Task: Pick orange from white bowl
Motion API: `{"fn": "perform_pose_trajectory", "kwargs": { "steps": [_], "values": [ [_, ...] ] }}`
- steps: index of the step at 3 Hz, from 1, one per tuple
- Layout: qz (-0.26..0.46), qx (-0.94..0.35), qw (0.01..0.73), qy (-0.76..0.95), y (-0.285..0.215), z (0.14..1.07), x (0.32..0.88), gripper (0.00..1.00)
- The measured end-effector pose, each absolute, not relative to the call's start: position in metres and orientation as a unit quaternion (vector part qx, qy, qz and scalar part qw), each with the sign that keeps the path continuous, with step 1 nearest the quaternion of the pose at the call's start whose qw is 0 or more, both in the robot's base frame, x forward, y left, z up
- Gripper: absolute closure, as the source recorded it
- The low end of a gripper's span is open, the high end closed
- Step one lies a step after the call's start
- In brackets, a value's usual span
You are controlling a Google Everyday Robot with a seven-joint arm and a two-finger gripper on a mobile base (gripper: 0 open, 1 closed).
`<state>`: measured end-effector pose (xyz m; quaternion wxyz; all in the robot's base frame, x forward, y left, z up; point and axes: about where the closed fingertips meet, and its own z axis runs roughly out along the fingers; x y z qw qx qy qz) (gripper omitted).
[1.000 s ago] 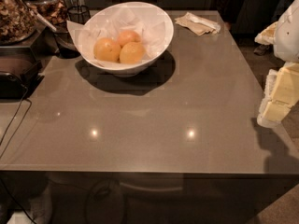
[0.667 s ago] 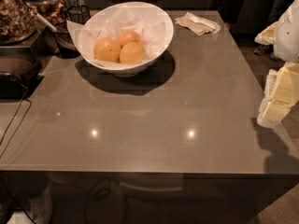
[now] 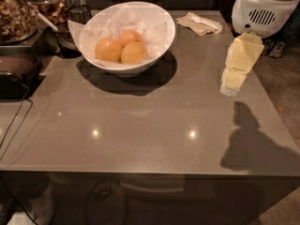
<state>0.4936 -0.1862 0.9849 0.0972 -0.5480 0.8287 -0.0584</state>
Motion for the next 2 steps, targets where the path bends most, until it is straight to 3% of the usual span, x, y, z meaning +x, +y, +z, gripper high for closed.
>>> {"fn": "perform_pose_trajectory", "kwargs": {
  "steps": [2],
  "values": [
    [-0.038,-0.542,0.138,0.828,-0.164,0.992,0.518,0.0]
  ]
}}
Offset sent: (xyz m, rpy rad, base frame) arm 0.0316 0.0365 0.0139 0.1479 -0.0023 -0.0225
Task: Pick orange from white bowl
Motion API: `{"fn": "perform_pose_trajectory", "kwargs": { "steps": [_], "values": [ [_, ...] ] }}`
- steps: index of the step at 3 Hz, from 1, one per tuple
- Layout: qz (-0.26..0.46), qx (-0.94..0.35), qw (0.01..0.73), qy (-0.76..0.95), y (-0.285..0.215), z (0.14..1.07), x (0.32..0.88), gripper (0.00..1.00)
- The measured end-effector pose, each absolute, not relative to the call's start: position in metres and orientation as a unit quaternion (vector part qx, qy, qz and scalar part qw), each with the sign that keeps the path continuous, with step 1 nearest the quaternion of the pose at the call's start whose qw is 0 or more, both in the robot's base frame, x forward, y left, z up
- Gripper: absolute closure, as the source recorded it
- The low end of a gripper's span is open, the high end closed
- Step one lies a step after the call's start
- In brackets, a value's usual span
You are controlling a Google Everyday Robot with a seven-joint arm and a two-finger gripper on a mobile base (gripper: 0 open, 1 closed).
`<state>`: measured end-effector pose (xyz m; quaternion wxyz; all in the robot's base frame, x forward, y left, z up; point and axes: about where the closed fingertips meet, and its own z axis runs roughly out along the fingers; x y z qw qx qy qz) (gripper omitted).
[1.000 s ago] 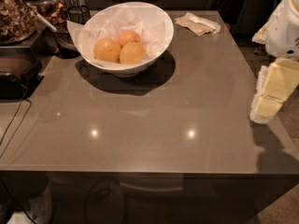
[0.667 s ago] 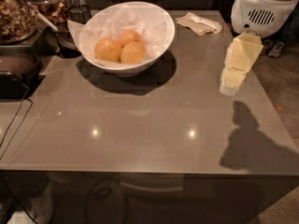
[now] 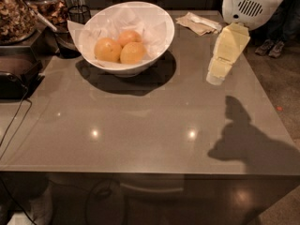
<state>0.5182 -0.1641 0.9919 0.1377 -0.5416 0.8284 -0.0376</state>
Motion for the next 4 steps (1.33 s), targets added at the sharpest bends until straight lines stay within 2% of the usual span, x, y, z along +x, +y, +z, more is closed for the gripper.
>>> {"fn": "perform_pose_trajectory", "kwargs": {
  "steps": [2,4],
  "values": [
    [0.009,-0.566,0.167,0.807,-0.093,1.013,0.577,0.0],
    [0.03,-0.554,0.213,0.804,-0.078,1.02,0.598,0.0]
  ]
}}
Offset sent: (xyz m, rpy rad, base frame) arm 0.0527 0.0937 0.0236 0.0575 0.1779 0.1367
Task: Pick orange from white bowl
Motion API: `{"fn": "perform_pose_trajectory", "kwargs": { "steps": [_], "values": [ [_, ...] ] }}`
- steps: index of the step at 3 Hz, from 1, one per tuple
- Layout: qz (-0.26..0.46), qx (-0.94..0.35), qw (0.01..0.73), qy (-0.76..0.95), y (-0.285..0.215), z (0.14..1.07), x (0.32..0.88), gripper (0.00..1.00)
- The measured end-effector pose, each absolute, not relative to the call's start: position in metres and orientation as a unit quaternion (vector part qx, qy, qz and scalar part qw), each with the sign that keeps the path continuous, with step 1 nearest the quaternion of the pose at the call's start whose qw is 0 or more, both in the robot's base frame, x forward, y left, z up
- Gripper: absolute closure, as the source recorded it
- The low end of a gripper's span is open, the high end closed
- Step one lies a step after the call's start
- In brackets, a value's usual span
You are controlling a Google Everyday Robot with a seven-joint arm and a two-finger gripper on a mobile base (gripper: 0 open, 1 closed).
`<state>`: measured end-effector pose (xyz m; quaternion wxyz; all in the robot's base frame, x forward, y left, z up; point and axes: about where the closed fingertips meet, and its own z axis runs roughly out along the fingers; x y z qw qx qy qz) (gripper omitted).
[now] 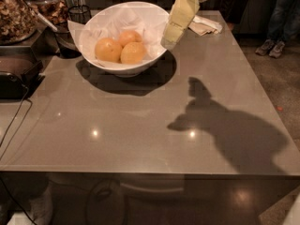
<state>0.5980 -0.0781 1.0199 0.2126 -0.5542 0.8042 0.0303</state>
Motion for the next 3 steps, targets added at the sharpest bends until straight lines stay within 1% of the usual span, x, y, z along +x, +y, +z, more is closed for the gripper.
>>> {"fn": "perform_pose_trajectory", "kwargs": {
  "steps": [1,2,3],
  "values": [
    [0.056,-0.542,0.217,0.81,-0.053,1.015,0.624,0.0],
    [0.089,-0.564,0.208,0.794,-0.019,1.002,0.645,0.0],
    [0.088,-0.56,0.223,0.793,-0.015,1.004,0.653,0.0]
  ]
}}
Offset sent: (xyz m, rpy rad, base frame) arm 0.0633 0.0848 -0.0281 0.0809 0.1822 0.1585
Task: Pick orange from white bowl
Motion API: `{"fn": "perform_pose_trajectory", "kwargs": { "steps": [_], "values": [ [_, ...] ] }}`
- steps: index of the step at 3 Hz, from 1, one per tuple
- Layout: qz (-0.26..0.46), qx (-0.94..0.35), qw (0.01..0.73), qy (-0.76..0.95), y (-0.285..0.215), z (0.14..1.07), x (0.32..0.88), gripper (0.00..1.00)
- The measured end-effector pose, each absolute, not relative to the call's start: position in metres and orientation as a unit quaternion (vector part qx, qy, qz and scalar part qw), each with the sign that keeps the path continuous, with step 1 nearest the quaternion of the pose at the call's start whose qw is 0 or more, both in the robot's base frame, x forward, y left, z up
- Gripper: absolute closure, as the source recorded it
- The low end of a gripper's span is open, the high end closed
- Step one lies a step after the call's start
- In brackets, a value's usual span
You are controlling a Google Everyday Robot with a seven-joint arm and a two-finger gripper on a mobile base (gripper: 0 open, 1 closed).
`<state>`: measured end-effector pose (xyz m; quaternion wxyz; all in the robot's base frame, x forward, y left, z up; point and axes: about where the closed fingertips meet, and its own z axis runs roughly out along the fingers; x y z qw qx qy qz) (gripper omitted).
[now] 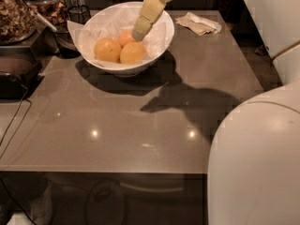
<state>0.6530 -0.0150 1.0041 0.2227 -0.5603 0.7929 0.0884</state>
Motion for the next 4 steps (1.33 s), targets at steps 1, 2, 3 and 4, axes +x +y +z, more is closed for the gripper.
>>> {"fn": "perform_pose_trajectory", "kwargs": {
  "steps": [1,2,3,4],
  "values": [
    [0.139,-0.528,0.228,0.806,0.003,0.988,0.666,0.0],
    [0.185,-0.482,0.217,0.829,0.021,0.968,0.672,0.0],
    [0.21,-0.443,0.199,0.848,0.037,0.951,0.673,0.05],
    [0.216,-0.416,0.185,0.864,0.049,0.941,0.671,0.15]
  ]
}}
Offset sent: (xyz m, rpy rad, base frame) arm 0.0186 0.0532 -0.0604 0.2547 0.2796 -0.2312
